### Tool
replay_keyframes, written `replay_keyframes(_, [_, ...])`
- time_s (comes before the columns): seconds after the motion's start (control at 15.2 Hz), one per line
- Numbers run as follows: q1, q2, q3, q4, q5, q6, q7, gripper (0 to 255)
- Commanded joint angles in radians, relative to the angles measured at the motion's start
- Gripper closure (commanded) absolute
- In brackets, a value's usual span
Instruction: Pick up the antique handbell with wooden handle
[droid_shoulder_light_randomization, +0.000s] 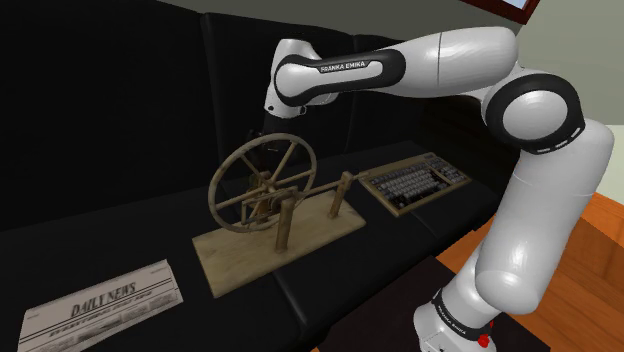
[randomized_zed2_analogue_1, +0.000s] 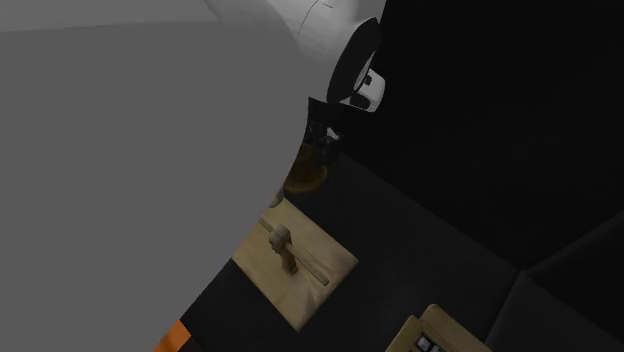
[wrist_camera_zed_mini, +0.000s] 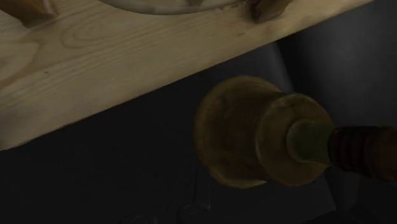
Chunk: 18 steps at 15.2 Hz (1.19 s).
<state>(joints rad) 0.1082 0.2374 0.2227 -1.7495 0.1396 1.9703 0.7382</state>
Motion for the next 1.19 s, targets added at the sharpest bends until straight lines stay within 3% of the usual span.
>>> replay_keyframes(0.0, [0.004,0.02,0.001,0.001,-0.001,0.018,0.008,0])
replay_keyframes(0.46, [0.006,0.044,0.0,-0.043,-0.002,0.085,0.0,0])
replay_keyframes(0.53, [0.007,0.045,0.0,-0.041,-0.002,0.084,0.002,255])
replay_keyframes(1.12, [0.006,0.044,0.0,-0.043,-0.002,0.085,0.0,255])
